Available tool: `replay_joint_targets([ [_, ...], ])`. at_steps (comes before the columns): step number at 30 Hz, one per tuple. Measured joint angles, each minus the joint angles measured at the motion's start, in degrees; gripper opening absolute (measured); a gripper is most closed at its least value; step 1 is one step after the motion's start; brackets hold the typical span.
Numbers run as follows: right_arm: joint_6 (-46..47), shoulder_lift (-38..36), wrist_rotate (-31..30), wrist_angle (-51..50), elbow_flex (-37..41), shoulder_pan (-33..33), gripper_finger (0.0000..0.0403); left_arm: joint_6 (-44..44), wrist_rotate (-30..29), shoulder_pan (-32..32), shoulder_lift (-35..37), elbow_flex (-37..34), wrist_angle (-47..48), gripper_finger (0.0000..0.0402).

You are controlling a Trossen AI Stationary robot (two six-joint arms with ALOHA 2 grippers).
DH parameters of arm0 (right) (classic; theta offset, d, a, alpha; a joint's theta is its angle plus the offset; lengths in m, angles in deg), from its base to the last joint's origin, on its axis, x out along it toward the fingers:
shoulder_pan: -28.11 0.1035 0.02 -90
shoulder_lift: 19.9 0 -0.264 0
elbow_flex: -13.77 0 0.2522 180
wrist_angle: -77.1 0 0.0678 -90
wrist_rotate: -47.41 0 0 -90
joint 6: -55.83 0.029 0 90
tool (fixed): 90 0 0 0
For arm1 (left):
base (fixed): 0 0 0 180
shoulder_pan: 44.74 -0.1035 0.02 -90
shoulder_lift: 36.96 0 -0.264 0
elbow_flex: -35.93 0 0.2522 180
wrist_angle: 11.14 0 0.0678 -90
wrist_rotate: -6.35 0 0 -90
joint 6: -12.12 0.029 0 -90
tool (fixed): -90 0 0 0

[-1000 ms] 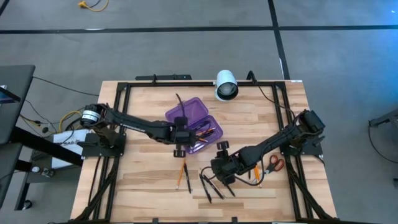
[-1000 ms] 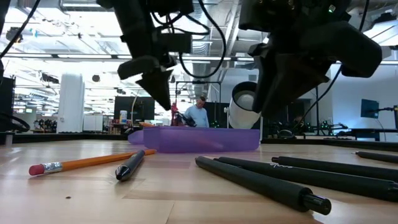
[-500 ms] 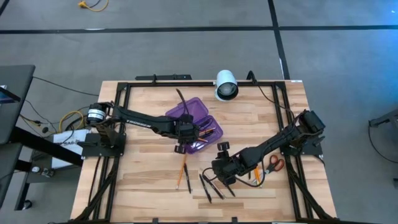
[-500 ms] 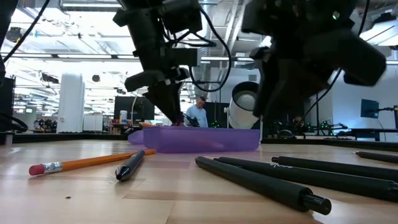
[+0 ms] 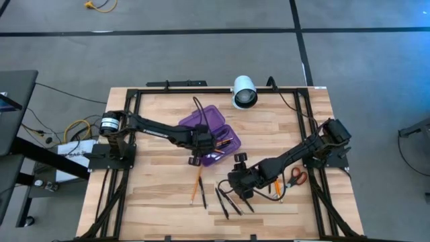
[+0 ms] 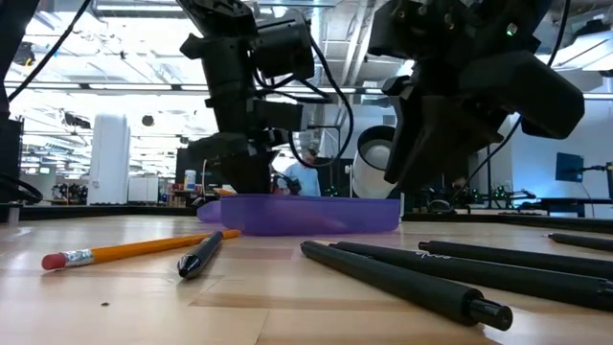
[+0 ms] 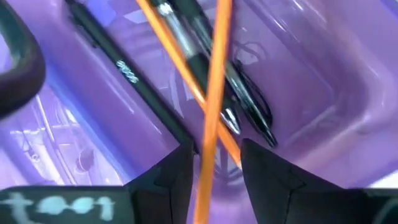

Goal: Pick & place school supplies into a supply box
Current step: Put the orange pencil into the purple supply box

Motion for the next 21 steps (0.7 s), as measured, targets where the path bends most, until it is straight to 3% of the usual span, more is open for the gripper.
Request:
replay_joint_targets([
  [7,0.1,0.0,0.0,0.2,0.0,0.3,0.0134,-2.1,-2.3,-0.2,0.0,0.0,0.8,0.0086],
  [15,0.7,0.0,0.0,0.3,0.0,0.3,0.0134,-2.1,-2.5,-0.3,0.1,0.0,1.2,0.0012],
  [21,1.1,0.0,0.0,0.3,0.0,0.3,0.0134,-5.0,-5.4,-0.3,0.1,0.0,1.4,0.0023],
])
